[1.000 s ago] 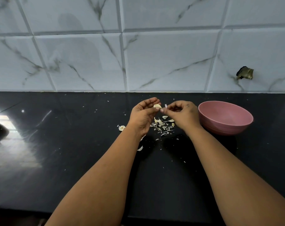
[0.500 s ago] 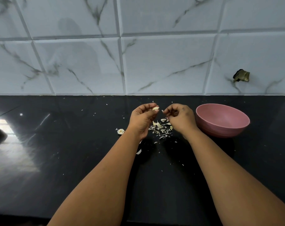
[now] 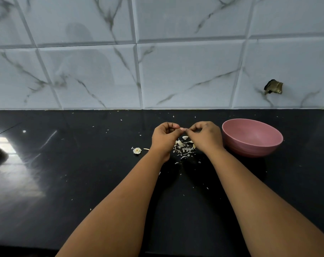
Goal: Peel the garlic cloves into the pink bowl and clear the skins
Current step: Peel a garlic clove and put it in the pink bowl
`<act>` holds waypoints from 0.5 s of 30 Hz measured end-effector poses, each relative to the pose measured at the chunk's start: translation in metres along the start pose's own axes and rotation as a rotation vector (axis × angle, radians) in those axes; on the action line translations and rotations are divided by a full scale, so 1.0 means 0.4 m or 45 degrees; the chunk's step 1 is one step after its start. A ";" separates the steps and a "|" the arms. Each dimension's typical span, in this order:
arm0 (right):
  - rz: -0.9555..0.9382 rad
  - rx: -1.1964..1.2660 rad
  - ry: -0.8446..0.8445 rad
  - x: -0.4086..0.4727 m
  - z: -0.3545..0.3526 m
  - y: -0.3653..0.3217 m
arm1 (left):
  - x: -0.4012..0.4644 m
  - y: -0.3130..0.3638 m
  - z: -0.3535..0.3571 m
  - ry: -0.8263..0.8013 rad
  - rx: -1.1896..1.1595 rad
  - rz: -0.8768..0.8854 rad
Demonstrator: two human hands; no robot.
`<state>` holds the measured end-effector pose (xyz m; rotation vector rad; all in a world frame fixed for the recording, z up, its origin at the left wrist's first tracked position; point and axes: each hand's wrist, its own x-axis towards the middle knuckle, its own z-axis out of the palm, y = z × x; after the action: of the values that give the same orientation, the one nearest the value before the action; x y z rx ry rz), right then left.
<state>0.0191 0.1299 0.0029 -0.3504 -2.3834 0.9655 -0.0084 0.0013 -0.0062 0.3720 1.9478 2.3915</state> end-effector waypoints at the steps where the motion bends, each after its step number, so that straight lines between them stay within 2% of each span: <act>1: 0.009 0.004 0.000 0.000 -0.001 -0.002 | 0.000 -0.003 0.001 0.006 0.108 0.050; 3: 0.058 0.025 0.037 -0.003 -0.002 -0.002 | -0.004 -0.009 0.000 0.029 0.344 0.163; 5: 0.064 0.089 0.107 -0.001 -0.003 0.002 | -0.005 -0.014 -0.003 0.058 0.456 0.231; 7: 0.026 0.181 0.120 0.003 0.000 0.011 | -0.006 -0.014 -0.004 0.075 0.434 0.241; 9: 0.019 0.332 0.017 0.003 0.007 0.012 | -0.004 -0.014 -0.004 0.093 0.401 0.243; 11: 0.056 0.482 -0.061 0.001 0.016 0.010 | -0.001 -0.011 -0.004 0.133 0.386 0.242; 13: 0.116 0.535 -0.038 0.003 0.016 0.010 | 0.001 -0.007 -0.007 0.163 0.324 0.220; 15: 0.207 0.726 -0.072 0.004 0.007 0.010 | 0.003 -0.006 -0.010 0.164 0.262 0.188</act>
<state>0.0166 0.1319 -0.0012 -0.2992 -2.0290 1.6847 -0.0107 -0.0016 -0.0091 0.3903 2.3100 2.3603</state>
